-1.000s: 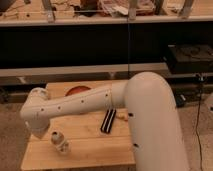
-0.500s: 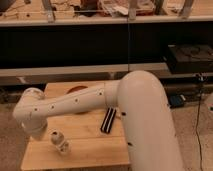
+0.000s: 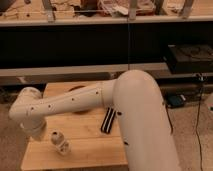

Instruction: Knock the bottle over

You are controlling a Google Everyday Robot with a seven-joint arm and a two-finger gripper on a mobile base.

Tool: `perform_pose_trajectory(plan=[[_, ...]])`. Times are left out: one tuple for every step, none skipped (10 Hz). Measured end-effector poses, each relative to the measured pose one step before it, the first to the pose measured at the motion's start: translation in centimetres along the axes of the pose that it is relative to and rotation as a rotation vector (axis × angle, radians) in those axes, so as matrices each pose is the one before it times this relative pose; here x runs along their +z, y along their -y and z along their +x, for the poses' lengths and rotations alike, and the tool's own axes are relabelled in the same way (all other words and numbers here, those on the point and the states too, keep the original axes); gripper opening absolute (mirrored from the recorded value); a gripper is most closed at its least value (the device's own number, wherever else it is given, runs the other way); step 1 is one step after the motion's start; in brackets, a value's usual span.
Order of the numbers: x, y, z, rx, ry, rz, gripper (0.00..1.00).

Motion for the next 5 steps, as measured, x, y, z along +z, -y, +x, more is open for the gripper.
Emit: perform_pose_trajectory(plan=[[0.07, -0.22, -0.016, -0.00196, -0.00128, -0.00732, 0.0], [-0.02, -0.181, 0.029, 0.00032, -0.00196, -0.00227, 0.0], [-0.041, -0.257, -0.028, 0.00174, -0.00274, -0.00309, 0.0], [-0.021, -0.225, 0.0, 0.0023, -0.00209, -0.00216, 0.0], [0.008, -0.146, -0.013, 0.0005, -0.00206, -0.00209, 0.0]])
